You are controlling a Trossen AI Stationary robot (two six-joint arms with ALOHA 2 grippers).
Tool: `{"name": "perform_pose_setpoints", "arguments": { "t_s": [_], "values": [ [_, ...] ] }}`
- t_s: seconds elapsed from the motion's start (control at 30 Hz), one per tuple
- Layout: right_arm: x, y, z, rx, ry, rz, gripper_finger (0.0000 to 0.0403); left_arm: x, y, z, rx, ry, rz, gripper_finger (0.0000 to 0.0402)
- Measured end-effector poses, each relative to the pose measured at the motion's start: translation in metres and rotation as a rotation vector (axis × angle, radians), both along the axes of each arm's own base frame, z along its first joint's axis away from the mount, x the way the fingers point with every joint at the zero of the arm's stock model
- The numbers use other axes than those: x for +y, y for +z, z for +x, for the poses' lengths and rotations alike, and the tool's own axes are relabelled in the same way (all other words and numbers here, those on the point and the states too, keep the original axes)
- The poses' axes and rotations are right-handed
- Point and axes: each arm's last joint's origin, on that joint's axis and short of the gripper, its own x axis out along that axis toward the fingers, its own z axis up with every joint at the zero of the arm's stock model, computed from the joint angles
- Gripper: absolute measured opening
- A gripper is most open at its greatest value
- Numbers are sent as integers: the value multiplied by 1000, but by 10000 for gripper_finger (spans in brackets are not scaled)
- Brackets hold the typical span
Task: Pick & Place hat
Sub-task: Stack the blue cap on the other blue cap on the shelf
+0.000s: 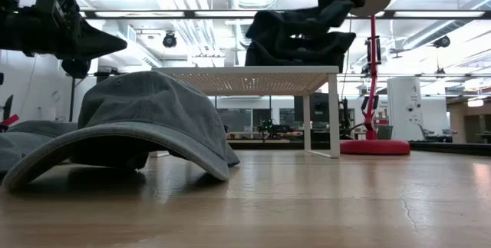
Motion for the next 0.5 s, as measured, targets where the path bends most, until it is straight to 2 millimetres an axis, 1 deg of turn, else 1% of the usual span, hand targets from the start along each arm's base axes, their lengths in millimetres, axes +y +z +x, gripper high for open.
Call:
{"name": "perform_pose_setpoints", "arguments": {
  "t_s": [0.07, 0.23, 0.5],
  "values": [
    [-1, -6, 2, 17, 3, 6, 8, 0, 0, 0, 0, 0, 0, 0],
    [-3, -14, 5, 20, 5, 5, 9, 0, 0, 0, 0, 0, 0, 0],
    [-4, -20, 9, 22, 8, 4, 31, 0, 0, 0, 0, 0, 0, 0]
  ]
}}
